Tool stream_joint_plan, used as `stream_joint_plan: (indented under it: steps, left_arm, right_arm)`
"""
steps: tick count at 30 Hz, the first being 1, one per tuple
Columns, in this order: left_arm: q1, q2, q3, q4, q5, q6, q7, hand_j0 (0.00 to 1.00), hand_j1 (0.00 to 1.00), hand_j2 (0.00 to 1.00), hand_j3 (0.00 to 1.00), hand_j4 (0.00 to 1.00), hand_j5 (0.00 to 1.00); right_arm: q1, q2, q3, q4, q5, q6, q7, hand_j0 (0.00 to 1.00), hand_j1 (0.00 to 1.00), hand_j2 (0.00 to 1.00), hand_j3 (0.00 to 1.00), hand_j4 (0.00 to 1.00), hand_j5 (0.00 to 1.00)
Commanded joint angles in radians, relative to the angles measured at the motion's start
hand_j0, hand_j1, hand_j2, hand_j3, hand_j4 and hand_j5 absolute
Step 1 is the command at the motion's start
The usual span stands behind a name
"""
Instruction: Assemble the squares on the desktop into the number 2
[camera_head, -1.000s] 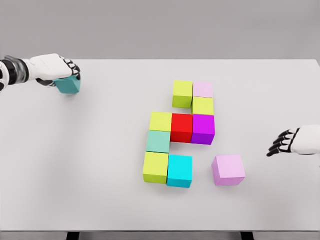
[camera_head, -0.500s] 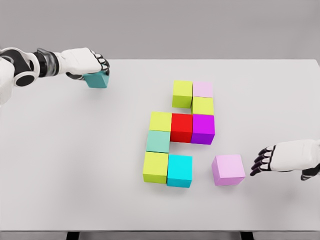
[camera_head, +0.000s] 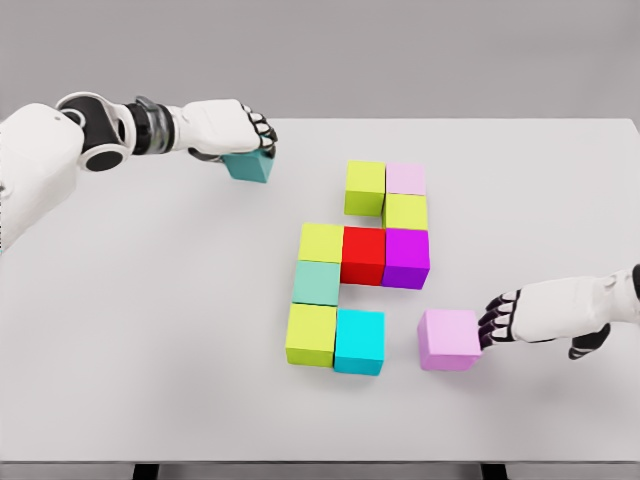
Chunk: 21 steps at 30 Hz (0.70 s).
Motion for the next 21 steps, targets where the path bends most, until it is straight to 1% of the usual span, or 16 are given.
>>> stream_joint_plan:
  steps: [1,4,7,9,11,15,17,21]
  left_arm:
    - [0.0,-0.018,-0.001,-0.002,0.005,0.001,-0.001,0.66,0.66,0.66,0.66,0.66,0.66]
    - [-0.006,-0.038,-0.018,-0.002,0.005,0.001,-0.001,0.66,0.66,0.66,0.66,0.66,0.66]
    - [-0.006,-0.04,-0.021,-0.011,0.005,0.001,-0.001,0.66,0.66,0.66,0.66,0.66,0.66]
    - [-0.009,-0.044,-0.038,-0.013,0.005,0.001,-0.001,0.66,0.66,0.66,0.66,0.66,0.66]
    - [-0.008,-0.061,-0.038,-0.013,0.005,0.001,-0.001,0.67,0.67,0.67,0.67,0.67,0.67]
    - [-0.009,-0.069,-0.039,-0.011,0.005,0.001,-0.001,0.67,0.67,0.67,0.67,0.67,0.67]
    - [-0.009,-0.07,-0.039,-0.009,0.005,0.001,-0.001,0.7,0.7,0.7,0.7,0.7,0.7]
    - [-0.009,-0.078,-0.039,-0.011,0.005,0.001,-0.001,0.7,0.7,0.7,0.7,0.7,0.7]
  right_arm:
    - [0.0,0.008,-0.001,0.0,-0.007,0.002,-0.001,1.0,1.0,1.0,1.0,1.0,1.0]
    - [0.0,0.018,-0.002,0.0,-0.014,0.002,0.0,1.0,1.0,1.0,1.0,1.0,1.0]
    - [-0.005,0.005,-0.011,0.0,-0.014,0.002,0.004,1.0,1.0,1.0,1.0,1.0,1.0]
    - [-0.005,0.002,-0.011,0.002,-0.011,0.002,0.008,1.0,1.0,1.0,1.0,1.0,1.0]
    - [-0.006,0.002,-0.015,0.002,-0.007,0.002,0.01,1.0,1.0,1.0,1.0,1.0,1.0]
    - [-0.006,0.005,-0.018,0.002,-0.005,0.002,0.011,1.0,1.0,1.0,1.0,1.0,1.0]
    - [-0.006,0.008,-0.019,0.002,-0.008,0.002,0.01,1.0,1.0,1.0,1.0,1.0,1.0]
    - [-0.012,0.016,-0.019,0.002,-0.01,0.002,0.01,1.0,1.0,1.0,1.0,1.0,1.0]
